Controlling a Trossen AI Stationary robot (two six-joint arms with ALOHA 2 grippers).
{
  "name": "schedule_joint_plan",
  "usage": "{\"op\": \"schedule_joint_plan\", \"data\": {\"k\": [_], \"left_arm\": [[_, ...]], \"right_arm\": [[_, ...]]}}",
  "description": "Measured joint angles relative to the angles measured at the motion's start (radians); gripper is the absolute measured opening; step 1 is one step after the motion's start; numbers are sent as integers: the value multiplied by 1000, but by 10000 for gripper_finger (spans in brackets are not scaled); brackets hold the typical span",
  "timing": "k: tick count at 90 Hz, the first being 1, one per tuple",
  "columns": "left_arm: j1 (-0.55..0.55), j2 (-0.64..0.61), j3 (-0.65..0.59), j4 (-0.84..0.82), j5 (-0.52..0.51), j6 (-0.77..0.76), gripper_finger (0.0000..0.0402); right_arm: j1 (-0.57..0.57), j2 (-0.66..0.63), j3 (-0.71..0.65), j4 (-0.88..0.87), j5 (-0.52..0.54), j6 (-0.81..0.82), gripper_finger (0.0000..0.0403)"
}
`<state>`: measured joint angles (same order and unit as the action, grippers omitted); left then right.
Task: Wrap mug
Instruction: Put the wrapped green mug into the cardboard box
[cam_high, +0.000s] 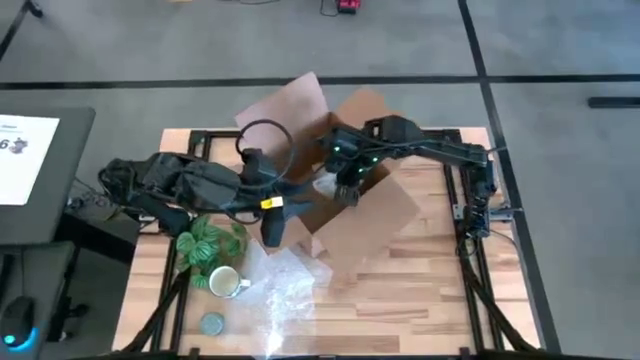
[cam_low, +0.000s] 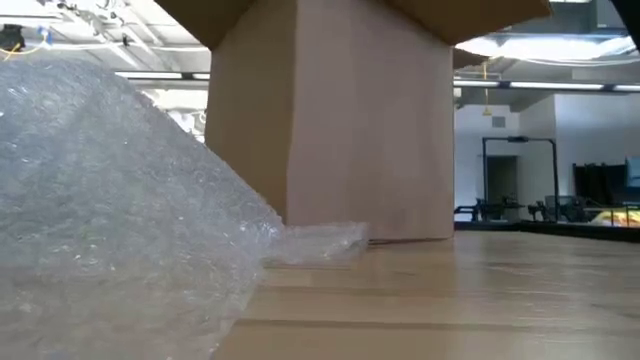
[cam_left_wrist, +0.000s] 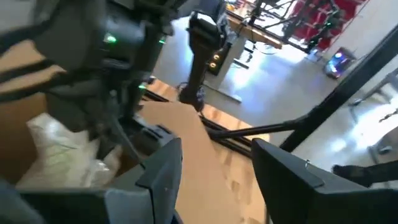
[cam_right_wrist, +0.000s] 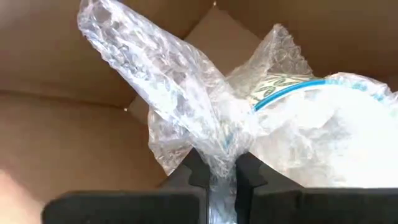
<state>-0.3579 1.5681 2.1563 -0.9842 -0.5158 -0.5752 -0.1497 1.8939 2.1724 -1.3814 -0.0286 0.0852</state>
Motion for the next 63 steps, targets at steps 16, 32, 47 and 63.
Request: {"op": "schedule_joint_plan", "data": {"k": [16, 32, 47, 63], "left_arm": [[32, 2, 1, -101, -38, 15, 173], [64, 3, 0, -206, -71, 44, 173], [95, 3, 0, -216, -83, 165, 173], [103, -2, 0, -223, -74, 211, 173]], "right_arm": [[23, -68, -1, -18, -15, -20, 7], [57, -113, 2, -49, -25, -76, 7], [80, -128, 2, -75, -25, -110, 7], [66, -111, 2, -75, 33, -121, 7]]}}
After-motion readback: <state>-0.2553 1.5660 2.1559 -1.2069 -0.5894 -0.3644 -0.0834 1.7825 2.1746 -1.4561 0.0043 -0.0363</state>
